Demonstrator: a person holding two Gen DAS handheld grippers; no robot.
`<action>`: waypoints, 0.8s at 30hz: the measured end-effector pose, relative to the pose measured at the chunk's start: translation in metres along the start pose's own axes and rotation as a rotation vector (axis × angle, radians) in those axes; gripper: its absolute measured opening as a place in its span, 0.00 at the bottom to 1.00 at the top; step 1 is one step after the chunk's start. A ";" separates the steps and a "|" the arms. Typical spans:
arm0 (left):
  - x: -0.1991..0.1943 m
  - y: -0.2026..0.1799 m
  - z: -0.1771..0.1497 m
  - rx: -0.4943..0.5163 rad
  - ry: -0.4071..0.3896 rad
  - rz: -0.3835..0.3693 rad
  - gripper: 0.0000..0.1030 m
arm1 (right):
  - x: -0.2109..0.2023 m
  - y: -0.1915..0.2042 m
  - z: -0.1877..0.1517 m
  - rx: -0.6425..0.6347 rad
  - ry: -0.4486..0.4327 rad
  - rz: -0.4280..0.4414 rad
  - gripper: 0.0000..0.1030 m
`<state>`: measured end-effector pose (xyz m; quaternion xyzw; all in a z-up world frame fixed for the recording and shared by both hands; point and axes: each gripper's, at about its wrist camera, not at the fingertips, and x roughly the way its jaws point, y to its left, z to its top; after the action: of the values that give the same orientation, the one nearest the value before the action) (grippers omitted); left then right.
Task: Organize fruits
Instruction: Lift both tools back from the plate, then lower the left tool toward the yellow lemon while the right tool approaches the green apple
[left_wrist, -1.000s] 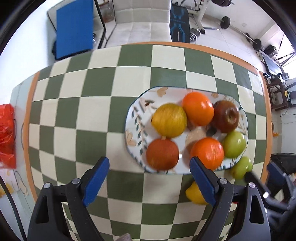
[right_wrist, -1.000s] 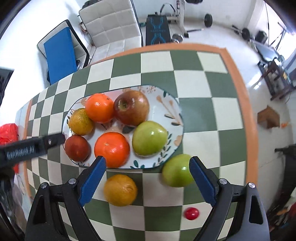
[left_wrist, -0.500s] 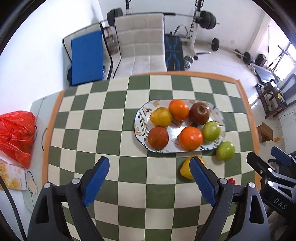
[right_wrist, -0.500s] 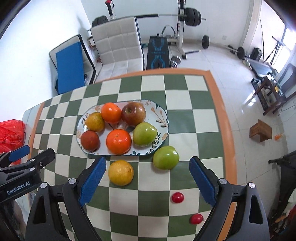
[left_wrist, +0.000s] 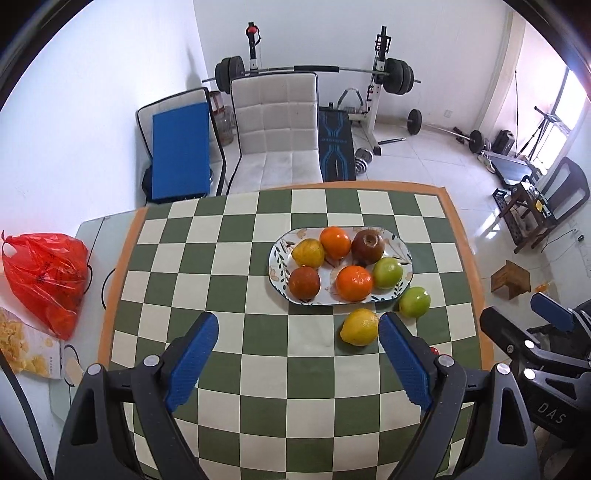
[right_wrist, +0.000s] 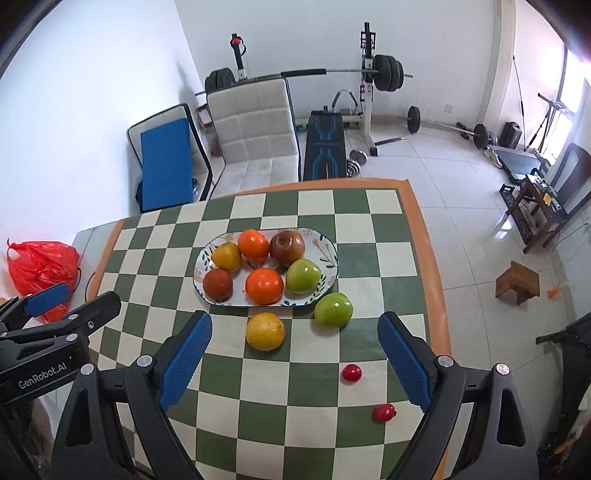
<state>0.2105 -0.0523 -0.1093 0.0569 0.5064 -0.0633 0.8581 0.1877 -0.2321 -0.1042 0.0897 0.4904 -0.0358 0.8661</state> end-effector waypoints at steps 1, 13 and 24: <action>-0.001 -0.001 0.000 -0.001 -0.001 -0.001 0.86 | -0.002 0.000 -0.001 0.004 0.000 0.004 0.91; 0.033 -0.004 0.009 -0.022 0.056 0.019 1.00 | 0.024 -0.017 0.003 0.095 0.047 0.048 0.91; 0.171 -0.010 -0.005 -0.064 0.364 0.077 1.00 | 0.189 -0.080 -0.004 0.284 0.312 0.062 0.90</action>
<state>0.2867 -0.0701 -0.2623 0.0591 0.6524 -0.0031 0.7555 0.2703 -0.3047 -0.2772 0.2304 0.6056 -0.0636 0.7590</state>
